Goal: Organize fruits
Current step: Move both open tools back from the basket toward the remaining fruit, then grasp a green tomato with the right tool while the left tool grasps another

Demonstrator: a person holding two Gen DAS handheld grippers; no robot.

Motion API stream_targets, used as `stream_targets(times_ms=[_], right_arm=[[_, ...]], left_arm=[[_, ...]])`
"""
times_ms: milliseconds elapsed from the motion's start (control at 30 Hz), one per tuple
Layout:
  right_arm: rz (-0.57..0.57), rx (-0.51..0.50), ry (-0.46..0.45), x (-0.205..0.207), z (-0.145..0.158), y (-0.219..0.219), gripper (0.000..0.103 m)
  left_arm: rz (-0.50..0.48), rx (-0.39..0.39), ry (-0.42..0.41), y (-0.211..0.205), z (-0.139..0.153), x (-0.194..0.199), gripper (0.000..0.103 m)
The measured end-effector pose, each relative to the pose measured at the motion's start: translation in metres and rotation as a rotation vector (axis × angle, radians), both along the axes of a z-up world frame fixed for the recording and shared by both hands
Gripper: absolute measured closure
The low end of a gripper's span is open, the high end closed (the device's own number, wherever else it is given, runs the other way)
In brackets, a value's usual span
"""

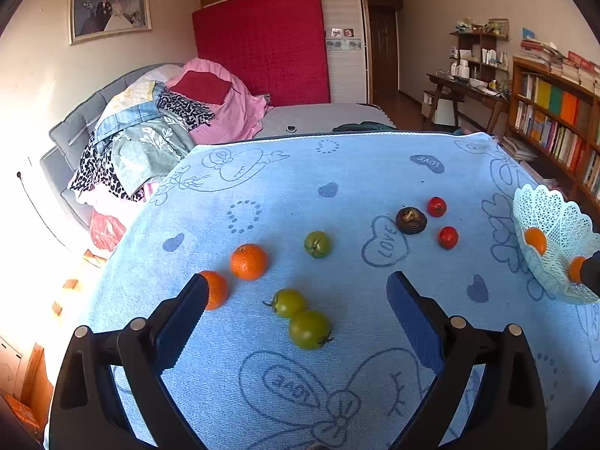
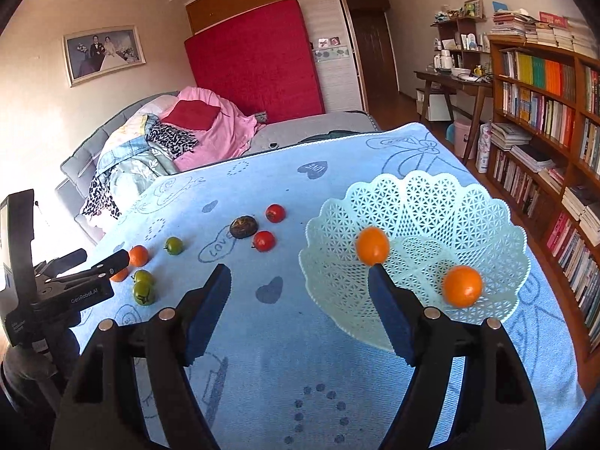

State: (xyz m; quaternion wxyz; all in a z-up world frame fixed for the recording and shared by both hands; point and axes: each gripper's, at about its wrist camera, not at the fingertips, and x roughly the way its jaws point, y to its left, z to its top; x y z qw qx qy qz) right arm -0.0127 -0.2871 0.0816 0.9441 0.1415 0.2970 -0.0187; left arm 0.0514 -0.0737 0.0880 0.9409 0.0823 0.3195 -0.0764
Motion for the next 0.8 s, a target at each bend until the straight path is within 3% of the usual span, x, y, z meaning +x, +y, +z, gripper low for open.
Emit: stream_targets(times_ms=[133,300,467,667,800], right_arm=[[0.103,0.034,0.055,0.025,-0.008,0.031,0.026],[0.248,0.015,0.152,0.054,-0.02,0.083,0.026],[0.362,-0.012,0.19,0.073,-0.029,0.129,0.026],[0.426,0.039,0.26,0.101,-0.048,0.158,0.026],[0.439,0.018,0.271,0.118,-0.055,0.169,0.026]], left_arm=[[0.053,-0.007,0.0,0.03,-0.001,0.003,0.008],[0.134,-0.052,0.01,0.066,0.001,0.01,0.008],[0.172,-0.076,0.001,0.092,0.005,0.013,0.008],[0.19,-0.088,0.022,0.112,0.0,0.019,0.008],[0.195,-0.1,0.034,0.123,-0.003,0.023,0.008]])
